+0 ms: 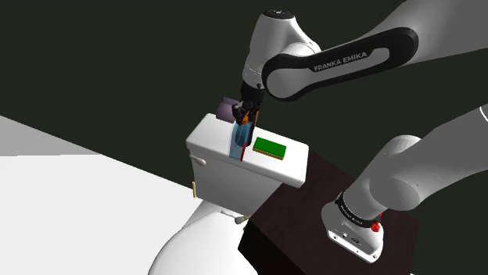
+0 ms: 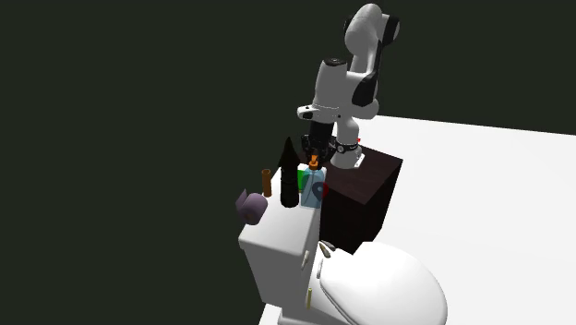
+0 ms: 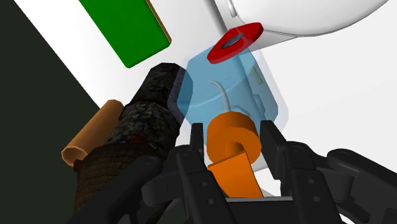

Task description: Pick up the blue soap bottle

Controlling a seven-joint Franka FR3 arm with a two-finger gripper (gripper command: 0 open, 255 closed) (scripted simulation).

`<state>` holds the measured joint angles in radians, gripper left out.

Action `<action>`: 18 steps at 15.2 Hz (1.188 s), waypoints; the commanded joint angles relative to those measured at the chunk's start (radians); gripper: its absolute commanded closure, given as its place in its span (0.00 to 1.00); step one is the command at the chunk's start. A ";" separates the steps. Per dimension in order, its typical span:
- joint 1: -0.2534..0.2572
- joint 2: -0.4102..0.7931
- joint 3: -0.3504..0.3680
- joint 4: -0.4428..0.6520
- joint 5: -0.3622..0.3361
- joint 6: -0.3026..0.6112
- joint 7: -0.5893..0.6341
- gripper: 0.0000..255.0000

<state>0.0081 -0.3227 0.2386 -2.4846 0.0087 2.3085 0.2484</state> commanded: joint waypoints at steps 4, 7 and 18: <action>0.000 0.000 0.000 0.000 0.000 -0.001 0.000 1.00; 0.001 -0.019 -0.004 0.025 0.004 -0.045 -0.005 1.00; 0.004 -0.070 -0.017 0.132 0.012 -0.203 -0.021 1.00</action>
<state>0.0121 -0.3900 0.2234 -2.3629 0.0207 2.1195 0.2295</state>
